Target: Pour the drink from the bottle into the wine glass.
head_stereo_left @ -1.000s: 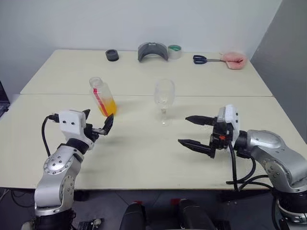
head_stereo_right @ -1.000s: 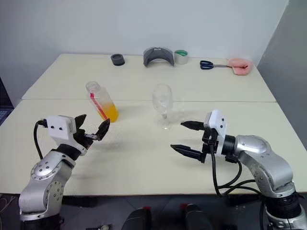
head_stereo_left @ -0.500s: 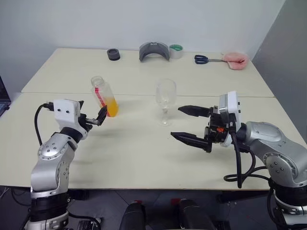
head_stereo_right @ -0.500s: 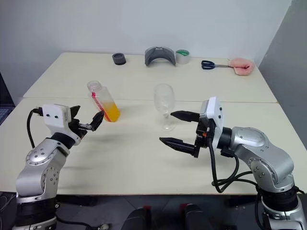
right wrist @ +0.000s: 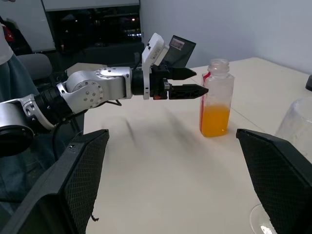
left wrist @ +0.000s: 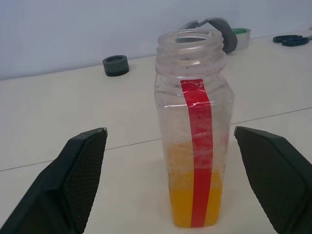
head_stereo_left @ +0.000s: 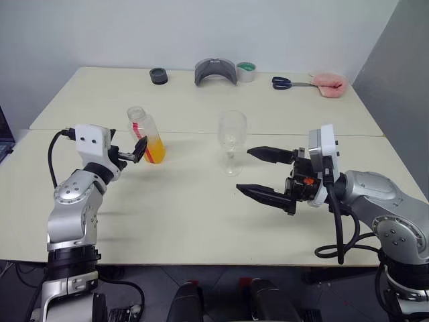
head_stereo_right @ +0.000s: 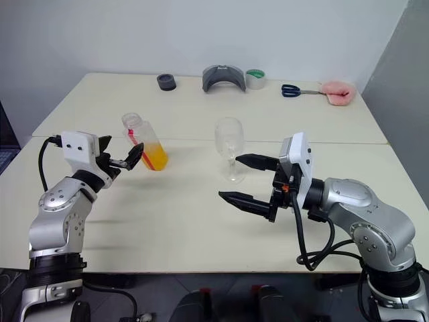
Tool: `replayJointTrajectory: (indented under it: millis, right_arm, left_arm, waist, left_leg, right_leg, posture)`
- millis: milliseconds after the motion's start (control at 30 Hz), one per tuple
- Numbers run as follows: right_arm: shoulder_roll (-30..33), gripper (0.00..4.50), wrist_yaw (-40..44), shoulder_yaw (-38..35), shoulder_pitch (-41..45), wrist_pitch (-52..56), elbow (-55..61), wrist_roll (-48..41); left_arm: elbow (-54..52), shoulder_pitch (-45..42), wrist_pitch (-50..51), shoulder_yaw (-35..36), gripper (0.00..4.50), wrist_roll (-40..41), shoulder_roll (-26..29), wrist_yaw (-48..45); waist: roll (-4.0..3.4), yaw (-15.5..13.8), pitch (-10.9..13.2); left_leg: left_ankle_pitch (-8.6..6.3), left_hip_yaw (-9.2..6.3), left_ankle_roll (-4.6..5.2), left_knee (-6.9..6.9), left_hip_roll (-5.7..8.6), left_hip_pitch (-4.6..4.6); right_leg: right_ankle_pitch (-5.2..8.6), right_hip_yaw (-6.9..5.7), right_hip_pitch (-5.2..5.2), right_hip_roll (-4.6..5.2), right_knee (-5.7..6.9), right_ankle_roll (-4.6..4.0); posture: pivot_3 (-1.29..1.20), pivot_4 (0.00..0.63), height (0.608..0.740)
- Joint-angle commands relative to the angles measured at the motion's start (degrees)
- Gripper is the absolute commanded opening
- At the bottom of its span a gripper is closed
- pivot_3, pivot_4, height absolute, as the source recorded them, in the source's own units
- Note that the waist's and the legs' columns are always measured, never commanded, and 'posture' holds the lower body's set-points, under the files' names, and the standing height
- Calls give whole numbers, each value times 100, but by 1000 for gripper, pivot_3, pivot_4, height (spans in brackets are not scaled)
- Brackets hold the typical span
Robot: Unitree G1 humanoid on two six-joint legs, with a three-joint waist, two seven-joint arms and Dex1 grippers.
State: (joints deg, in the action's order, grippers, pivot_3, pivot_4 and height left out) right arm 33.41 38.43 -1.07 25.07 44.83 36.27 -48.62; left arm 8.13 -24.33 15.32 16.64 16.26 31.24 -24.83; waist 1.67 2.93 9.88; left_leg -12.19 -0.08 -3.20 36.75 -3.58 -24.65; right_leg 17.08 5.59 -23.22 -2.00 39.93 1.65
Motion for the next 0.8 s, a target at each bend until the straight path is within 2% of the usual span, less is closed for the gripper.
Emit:
replayJointTrajectory:
  millis: [33, 367, 533, 633, 800]
  right_arm:
    - [65, 4457, -102, -171, 140, -7, 221, -174]
    - [133, 4457, -298, -237, 129, -5, 236, -259]
    - [163, 4457, -374, -279, 87, -17, 252, -324]
    - [176, 4500, -399, -292, 56, -28, 273, -340]
    - [169, 4500, -408, -293, 57, -63, 246, -307]
  left_arm:
    - [426, -316, -452, -88, 4500, -107, 32, -184]
    - [3233, -1861, -1945, -551, 4500, -554, -172, -659]
    - [4067, -2236, -2466, -593, 4500, -680, -194, -769]
    - [4313, -2326, -2641, -586, 3921, -704, -184, -769]
    - [4437, -2301, -2776, -546, 2339, -683, -164, -806]
  waist:
    - [2, 1, -1]
    - [5, -43, -1]
    - [5, -42, -1]
    - [5, -43, -1]
    - [6, -44, -1]
  left_leg:
    - [0, 1, 0, 0, 0, 0]
    - [0, 0, 0, 3, 2, -7]
    - [0, 1, 0, 4, 2, -9]
    - [0, 0, 0, 4, 1, -10]
    - [0, 0, 0, 4, 2, -11]
  right_leg:
    - [0, 1, 0, 0, 0, 0]
    - [-5, -4, -2, 0, -1, -5]
    - [-7, -3, -3, 0, -1, -5]
    - [-7, -4, -3, 0, -1, -5]
    - [-7, -4, -3, 0, -1, -5]
  posture:
    - [0, 150, 740]
    - [0, 150, 740]
    - [0, 150, 740]
    - [0, 150, 740]
    - [0, 150, 740]
